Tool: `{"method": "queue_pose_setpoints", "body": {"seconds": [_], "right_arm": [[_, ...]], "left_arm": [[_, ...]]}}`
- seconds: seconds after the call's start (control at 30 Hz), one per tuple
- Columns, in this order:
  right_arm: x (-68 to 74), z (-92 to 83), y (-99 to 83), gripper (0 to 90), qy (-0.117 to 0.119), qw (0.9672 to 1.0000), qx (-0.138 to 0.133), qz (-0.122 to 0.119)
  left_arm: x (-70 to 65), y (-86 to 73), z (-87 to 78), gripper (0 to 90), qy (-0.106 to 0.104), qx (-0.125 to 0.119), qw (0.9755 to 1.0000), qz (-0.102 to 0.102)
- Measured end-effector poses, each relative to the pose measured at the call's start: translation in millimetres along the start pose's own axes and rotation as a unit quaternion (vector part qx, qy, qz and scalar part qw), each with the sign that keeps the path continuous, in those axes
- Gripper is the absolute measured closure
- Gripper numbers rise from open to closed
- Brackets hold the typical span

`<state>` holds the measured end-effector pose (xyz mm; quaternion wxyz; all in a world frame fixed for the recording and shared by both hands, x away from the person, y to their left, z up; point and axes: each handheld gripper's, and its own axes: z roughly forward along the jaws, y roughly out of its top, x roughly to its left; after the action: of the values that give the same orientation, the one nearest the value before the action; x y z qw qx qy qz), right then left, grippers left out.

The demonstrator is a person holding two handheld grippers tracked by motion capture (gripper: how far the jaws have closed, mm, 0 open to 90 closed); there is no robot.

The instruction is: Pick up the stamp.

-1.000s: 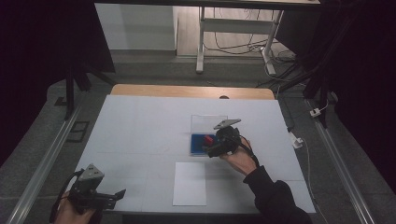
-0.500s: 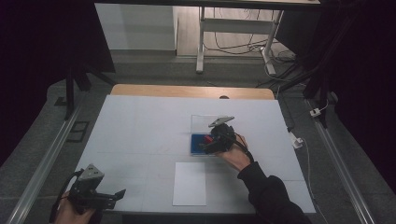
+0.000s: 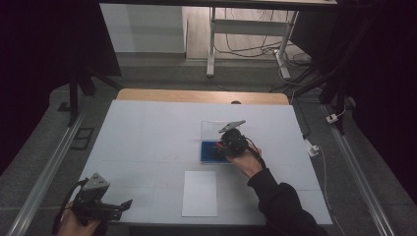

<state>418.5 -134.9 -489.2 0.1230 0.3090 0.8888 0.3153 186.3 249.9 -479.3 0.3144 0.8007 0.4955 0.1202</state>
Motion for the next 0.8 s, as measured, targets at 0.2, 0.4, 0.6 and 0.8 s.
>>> {"method": "queue_pose_setpoints", "body": {"seconds": [0.2,0.4,0.6,0.8], "right_arm": [[-1.1,-0.9,-0.4,76.1,0.002,1.0,0.002,0.005],[-1.0,-1.0,0.1,79.2,-0.002,1.0,0.005,0.008],[-1.3,-3.1,0.3,79.4,-0.001,0.9999,0.004,0.01],[-4.2,-11.8,2.0,79.5,0.004,1.0,-0.005,0.006]], "left_arm": [[-0.2,0.0,0.2,1.8,0.0,0.0,1.0,0.001],[-0.3,0.1,0.3,1.8,0.0,0.001,1.0,0.001],[-0.4,0.0,0.2,1.8,0.0,0.0,1.0,0.002],[-0.6,-0.1,0.0,1.8,-0.001,0.0,1.0,0.003]]}}
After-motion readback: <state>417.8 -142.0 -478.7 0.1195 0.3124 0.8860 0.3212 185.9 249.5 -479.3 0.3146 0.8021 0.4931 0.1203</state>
